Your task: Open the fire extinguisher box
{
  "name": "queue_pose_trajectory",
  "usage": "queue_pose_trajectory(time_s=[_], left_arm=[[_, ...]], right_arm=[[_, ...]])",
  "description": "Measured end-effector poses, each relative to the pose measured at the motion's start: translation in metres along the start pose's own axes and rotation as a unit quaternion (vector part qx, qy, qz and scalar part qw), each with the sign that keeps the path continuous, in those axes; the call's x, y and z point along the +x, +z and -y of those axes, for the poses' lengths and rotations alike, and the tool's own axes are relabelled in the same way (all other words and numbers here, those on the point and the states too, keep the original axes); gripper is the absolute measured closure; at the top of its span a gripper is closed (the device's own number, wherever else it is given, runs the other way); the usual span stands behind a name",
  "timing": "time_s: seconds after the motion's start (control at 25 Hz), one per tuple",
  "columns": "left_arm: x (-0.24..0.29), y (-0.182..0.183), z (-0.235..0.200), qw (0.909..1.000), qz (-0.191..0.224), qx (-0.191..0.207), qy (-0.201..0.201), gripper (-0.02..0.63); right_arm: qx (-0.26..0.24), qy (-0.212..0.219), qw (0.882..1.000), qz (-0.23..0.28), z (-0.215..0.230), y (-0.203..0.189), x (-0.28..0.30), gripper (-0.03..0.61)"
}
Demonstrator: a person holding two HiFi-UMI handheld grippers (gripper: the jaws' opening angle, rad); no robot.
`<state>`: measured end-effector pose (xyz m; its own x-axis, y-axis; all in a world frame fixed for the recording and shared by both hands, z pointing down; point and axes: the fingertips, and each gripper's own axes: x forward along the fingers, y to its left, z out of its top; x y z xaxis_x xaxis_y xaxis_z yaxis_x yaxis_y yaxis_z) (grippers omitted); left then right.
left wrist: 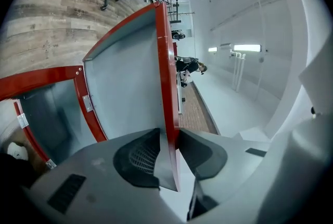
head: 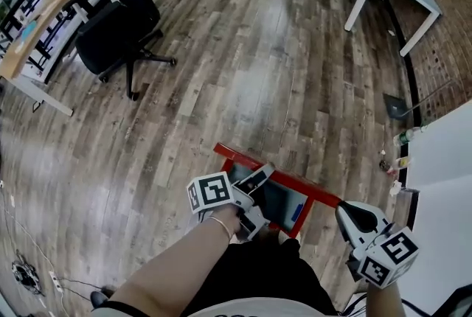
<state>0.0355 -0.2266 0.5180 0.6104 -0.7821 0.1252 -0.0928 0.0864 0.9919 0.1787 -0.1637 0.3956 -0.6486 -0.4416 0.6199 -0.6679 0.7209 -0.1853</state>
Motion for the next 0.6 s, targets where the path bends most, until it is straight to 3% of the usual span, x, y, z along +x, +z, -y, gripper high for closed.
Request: queue_pose_trajectory(time_s=[0.2,0.36,0.6], left_arm=[[0.011,0.006,0.003,1.0,0.006,-0.005,0.004,0.5],[0.02,0.009,0.003,0.9997,0.007,-0.008,0.02,0.497],[0.026,0.009,0.006,0.9992,0.028,-0.013,0.027,0.495]], right_arm=[[-0.012,-0.004,1.0,-0.014,0.02,0.015,0.025,0.568],[-0.055,0.009,0.998,-0.02,0.035,0.029,0.052,0.568],[-0.086,0.05,0.995,-0.032,0.057,0.045,0.072,0.568]])
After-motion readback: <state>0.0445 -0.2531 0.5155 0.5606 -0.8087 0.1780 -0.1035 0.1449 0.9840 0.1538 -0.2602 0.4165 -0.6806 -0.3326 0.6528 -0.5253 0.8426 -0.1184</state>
